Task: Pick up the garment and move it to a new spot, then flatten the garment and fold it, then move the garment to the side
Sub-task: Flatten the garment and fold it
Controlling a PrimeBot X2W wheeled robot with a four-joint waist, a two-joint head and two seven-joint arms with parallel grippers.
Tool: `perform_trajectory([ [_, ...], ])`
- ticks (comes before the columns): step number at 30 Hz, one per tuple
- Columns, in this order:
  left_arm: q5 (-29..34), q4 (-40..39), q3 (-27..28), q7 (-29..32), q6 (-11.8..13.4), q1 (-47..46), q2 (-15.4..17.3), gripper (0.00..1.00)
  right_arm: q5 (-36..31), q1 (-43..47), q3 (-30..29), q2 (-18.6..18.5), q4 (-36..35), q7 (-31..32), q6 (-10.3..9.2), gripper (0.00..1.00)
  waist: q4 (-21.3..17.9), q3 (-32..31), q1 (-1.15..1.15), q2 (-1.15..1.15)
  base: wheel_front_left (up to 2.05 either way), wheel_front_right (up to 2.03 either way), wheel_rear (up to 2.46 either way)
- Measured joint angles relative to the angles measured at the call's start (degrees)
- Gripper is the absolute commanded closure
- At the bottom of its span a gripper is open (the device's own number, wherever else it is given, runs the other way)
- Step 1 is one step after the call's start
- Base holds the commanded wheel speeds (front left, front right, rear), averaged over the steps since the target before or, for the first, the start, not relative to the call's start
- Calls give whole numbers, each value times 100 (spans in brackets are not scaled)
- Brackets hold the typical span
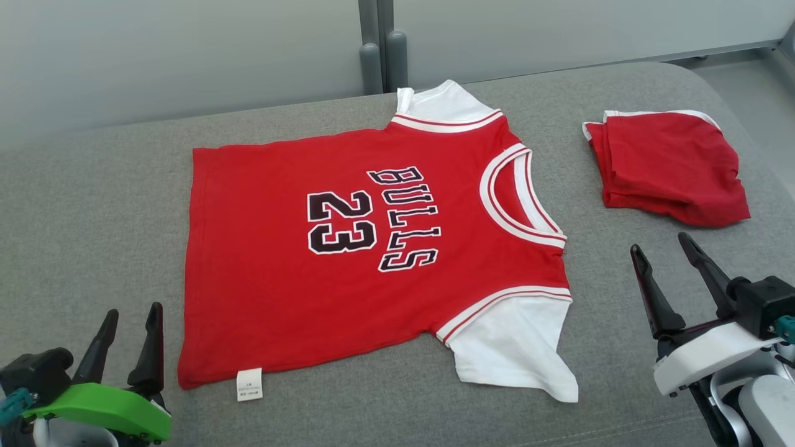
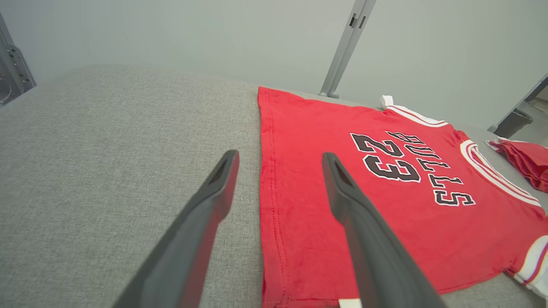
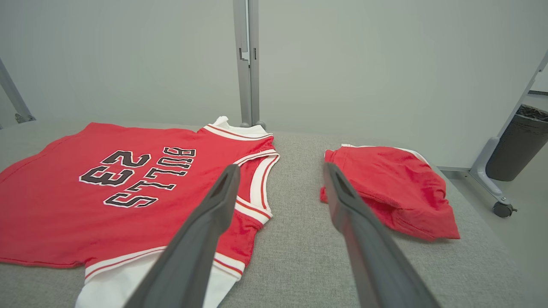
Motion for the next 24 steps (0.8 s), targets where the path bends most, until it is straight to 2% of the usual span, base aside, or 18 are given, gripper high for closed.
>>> perform_trajectory([
  [12,181,196,-26,0,-4,33,-303,0,-53,-119,304,501,493,-56,0,0,42,-307,0,0,0,0,0],
  [24,309,312,-67,0,-49,35,-519,0,-171,-292,412,700,1077,-102,19,0,25,-433,0,0,0,0,0],
])
